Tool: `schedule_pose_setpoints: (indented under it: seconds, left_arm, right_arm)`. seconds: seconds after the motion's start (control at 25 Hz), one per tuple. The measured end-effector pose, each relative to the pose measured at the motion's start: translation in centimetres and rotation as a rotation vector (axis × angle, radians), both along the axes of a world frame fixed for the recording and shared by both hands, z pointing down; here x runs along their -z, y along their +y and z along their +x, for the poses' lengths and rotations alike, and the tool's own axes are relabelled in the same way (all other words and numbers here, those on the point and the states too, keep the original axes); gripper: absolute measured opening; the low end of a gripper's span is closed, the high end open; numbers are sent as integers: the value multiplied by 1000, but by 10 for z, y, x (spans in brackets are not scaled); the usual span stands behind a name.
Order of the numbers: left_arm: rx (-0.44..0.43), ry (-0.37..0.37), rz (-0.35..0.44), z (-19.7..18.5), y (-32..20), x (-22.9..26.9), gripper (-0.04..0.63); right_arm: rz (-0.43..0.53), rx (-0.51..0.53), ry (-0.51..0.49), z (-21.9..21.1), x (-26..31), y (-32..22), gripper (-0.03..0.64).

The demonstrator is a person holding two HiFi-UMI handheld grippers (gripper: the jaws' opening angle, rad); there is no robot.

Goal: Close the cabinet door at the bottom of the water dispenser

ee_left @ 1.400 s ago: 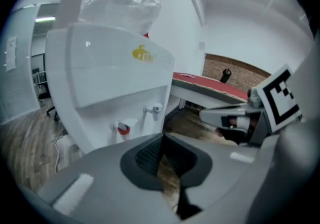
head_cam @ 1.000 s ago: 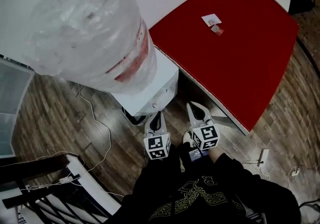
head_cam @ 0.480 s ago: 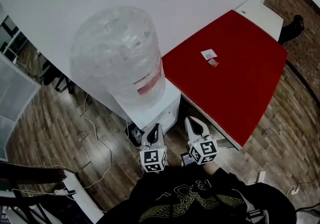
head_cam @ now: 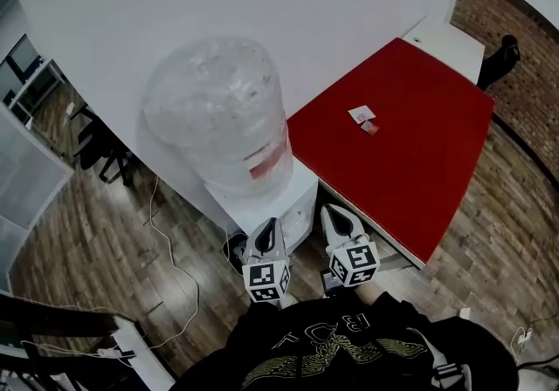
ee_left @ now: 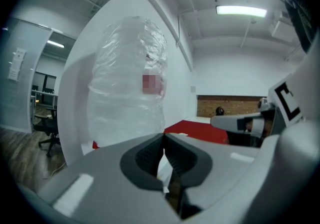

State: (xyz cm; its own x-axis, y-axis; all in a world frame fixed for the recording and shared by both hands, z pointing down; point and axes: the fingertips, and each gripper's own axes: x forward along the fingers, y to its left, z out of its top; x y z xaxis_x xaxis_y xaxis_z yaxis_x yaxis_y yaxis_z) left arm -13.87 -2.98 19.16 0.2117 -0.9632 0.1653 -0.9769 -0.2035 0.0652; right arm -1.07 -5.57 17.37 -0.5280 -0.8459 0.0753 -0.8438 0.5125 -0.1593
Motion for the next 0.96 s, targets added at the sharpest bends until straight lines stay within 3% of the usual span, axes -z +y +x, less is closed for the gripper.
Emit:
schedule_pose_setpoints:
  seconds: [0.36,0.96]
  left_arm:
    - [-18,-39,11,-3,1,4,6]
    - [-11,-35,11,-7,-4,4,6]
  right_arm:
    - [15,-2,0,-7,5,3,-3]
    - [13,5,-4,-8,4,-3,-3]
